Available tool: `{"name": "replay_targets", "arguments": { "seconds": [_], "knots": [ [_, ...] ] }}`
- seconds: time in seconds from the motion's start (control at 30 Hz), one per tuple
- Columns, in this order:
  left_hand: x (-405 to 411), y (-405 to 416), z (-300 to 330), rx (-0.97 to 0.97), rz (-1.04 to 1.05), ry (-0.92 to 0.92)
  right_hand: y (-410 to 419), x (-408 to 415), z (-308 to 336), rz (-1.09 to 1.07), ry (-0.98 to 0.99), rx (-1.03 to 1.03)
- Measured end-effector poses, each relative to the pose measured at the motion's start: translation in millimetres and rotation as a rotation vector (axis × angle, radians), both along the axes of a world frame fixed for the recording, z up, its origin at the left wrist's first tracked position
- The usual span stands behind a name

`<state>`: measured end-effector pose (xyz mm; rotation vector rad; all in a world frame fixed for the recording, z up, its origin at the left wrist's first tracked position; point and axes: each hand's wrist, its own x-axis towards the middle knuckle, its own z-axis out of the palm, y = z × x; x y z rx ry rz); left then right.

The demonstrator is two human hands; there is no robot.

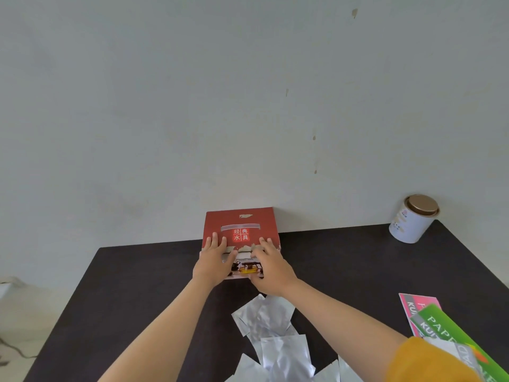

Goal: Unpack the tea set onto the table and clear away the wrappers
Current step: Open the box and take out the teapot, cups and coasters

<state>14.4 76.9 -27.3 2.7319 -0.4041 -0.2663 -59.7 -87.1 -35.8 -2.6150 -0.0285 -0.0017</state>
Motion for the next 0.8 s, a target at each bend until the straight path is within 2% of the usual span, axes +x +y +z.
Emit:
{"name": "replay_targets", "arguments": {
  "seconds": [0.17, 0.33, 0.43, 0.53, 0.8],
  "knots": [
    [-7.8, -1.8, -6.5, -0.086, 0.071, -0.102, -9.9, -1.4, 7.0, 0.04, 0.008, 0.057],
    [-14.0, 1.0, -9.3, -0.212, 0.194, -0.192, -24.5, 2.7, 4.5, -0.134, -0.097, 0.205],
    [-9.2, -1.3, -9.3, -0.344, 0.386, -0.068, -30.5, 14.3, 4.2, -0.302, -0.028, 0.456],
    [-7.0, -2.5, -6.7, -0.531, 0.431, 0.016, -30.8, 20.8, 9.0, -0.349, 0.142, 0.658],
    [-40.8, -0.3, -1.5, -0.537, 0.472, 0.013, -28.3, -14.0, 7.9, -0.282, 0.13, 0.719]
  ]
}}
